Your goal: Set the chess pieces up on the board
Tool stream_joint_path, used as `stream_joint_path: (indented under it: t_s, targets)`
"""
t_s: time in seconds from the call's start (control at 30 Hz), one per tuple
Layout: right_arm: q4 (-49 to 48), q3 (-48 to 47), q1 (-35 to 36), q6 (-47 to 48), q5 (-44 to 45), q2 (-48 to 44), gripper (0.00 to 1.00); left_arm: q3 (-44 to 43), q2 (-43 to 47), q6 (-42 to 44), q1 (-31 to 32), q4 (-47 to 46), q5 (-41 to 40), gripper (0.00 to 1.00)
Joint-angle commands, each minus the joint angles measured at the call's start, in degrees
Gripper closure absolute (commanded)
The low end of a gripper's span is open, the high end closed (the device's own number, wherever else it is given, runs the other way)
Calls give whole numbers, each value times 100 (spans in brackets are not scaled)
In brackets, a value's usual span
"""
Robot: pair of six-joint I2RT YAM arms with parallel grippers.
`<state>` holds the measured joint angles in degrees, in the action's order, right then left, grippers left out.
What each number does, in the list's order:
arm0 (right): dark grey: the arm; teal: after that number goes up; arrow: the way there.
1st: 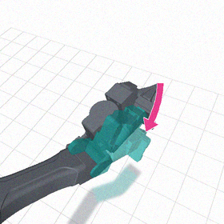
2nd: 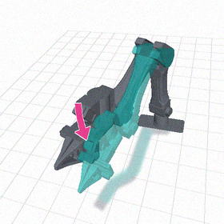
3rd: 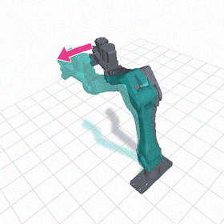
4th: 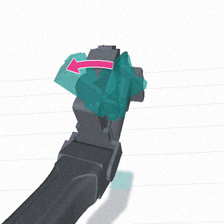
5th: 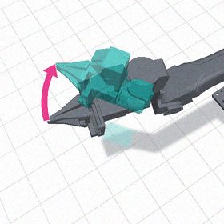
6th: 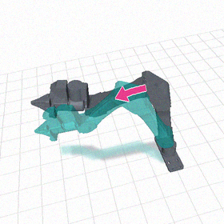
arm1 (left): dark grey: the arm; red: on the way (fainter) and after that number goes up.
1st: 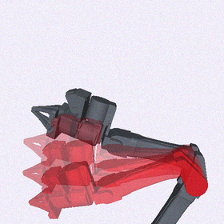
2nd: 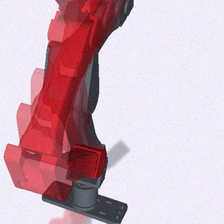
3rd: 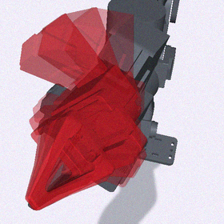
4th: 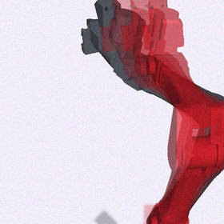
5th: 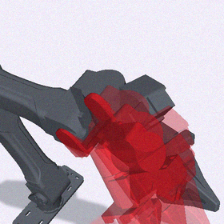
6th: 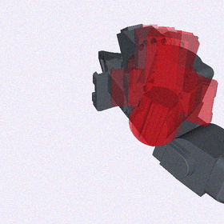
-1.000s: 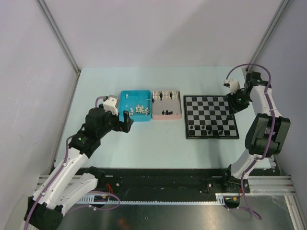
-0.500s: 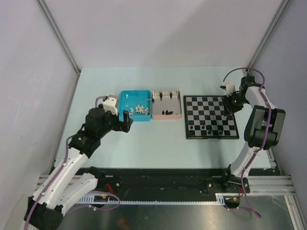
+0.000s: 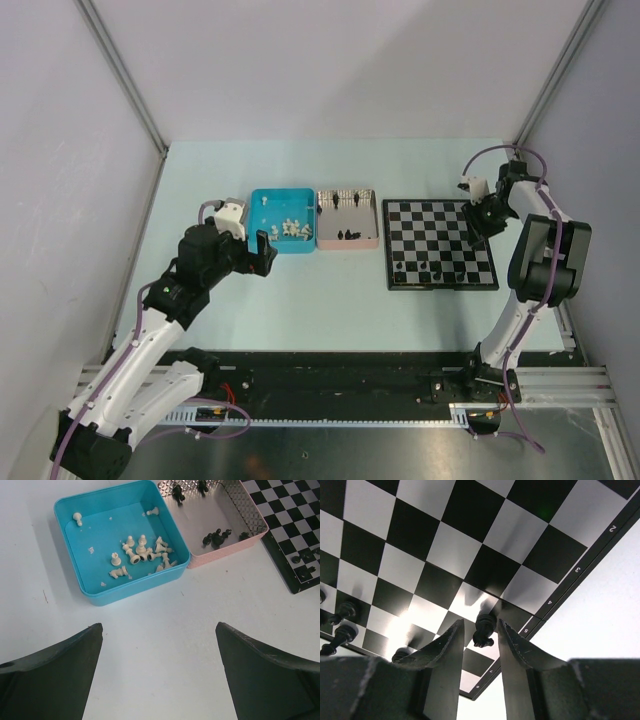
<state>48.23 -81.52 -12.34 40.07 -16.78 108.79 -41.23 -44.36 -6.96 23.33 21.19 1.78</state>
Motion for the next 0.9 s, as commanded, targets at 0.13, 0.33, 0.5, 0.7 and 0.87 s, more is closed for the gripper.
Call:
stream_joint_path:
  t_s: [0.13, 0.33, 0.5, 0.7, 0.87]
  targets:
    - [29, -22, -5, 97, 95, 19, 73, 10, 50, 169, -39, -45, -29, 0]
    - [117, -31, -5, 123, 87, -51, 86, 10, 50, 160, -39, -45, -29, 0]
    - [222, -5, -5, 106, -18, -244, 92, 10, 59, 151, -39, -54, -20, 0]
    - [240, 197, -5, 79, -98, -675, 93, 10, 59, 160, -39, -45, 6, 0]
    - [336, 233, 3, 71, -133, -772, 93, 10, 76, 151, -39, -45, -2, 0]
